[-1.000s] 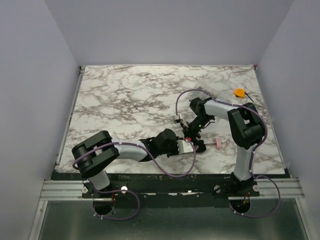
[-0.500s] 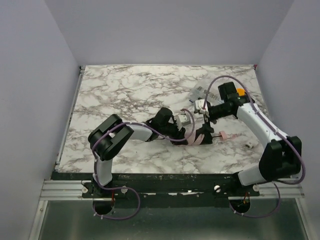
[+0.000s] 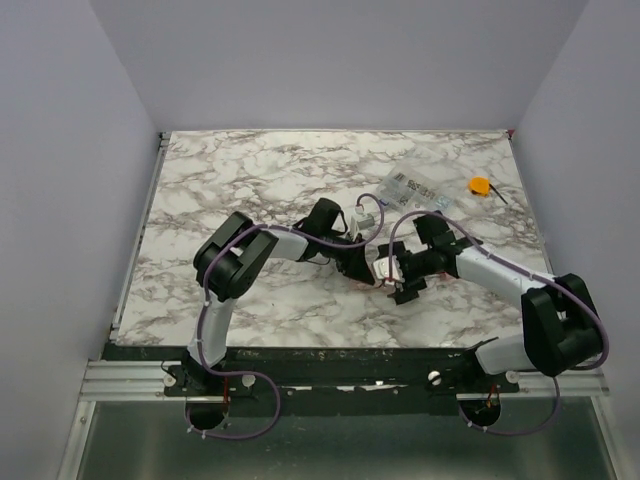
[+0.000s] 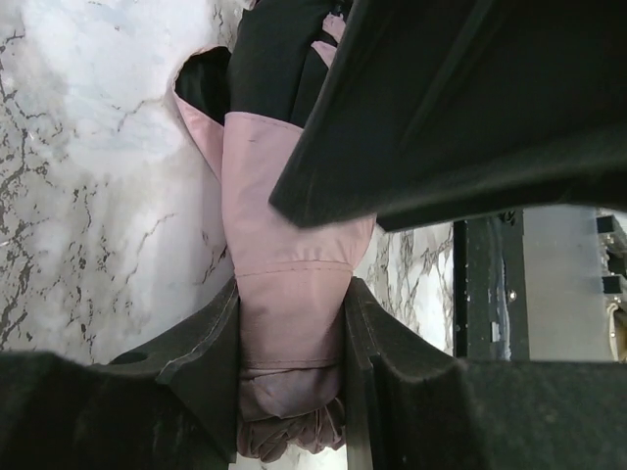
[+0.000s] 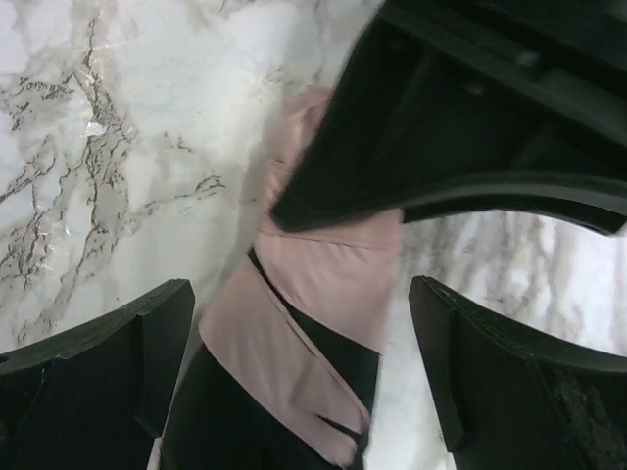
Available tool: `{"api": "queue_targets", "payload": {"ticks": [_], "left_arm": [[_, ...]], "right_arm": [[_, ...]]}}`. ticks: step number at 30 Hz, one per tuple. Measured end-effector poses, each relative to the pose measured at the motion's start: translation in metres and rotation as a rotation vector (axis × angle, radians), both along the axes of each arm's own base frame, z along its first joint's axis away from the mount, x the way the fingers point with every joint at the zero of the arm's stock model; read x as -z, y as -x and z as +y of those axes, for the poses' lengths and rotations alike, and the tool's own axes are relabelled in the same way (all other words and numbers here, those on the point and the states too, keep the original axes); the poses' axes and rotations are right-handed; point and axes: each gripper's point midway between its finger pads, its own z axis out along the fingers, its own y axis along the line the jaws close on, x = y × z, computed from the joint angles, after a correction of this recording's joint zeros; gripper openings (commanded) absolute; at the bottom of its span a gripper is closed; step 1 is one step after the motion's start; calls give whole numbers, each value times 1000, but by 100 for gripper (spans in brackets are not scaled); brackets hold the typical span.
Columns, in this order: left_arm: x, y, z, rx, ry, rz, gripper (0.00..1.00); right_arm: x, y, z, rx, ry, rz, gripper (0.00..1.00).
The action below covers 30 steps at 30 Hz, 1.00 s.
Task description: Put away the umbrella
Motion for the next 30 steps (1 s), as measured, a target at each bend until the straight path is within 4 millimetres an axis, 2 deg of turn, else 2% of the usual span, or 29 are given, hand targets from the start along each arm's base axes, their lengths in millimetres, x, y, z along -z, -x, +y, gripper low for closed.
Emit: {"api": "queue_targets", "payload": {"ticks": [1, 4, 7, 8, 9, 12, 17, 18, 19, 26, 29, 30], "left_arm": [[0, 0, 0, 1, -1, 7, 13], [0, 1, 1, 6, -8, 40, 15], [-1, 4, 3, 12, -13, 70, 18], [-1, 4, 4, 10, -16, 81, 20], [-2, 4, 5, 5, -17, 89, 24], [-7, 2, 9, -21, -13, 105, 45], [-14, 3, 24, -111, 2, 69, 73], [-18, 4, 30, -137, 8, 53, 88], [-24, 5, 37, -177, 9, 37, 98], [-51, -11, 70, -419, -3, -127, 98], [-77, -16, 84, -510, 52, -264, 98], [-84, -16, 90, -541, 79, -302, 98]], "right_arm": [[8, 2, 2, -3, 17, -8, 91], [30, 4, 5, -1, 77, -35, 65], [35, -10, 6, 31, 113, -85, 31], [37, -11, 6, 42, 120, -81, 24], [37, -11, 7, 46, 120, -83, 16], [34, -14, 10, 60, 114, -91, 5], [34, -10, 17, 71, 115, -21, 3], [35, -11, 18, 78, 123, 6, 3], [35, -12, 19, 86, 133, 36, 3], [38, -18, 25, 146, 182, 241, 2], [34, -22, 30, 180, 187, 340, 2], [40, -22, 30, 192, 198, 385, 2]]}}
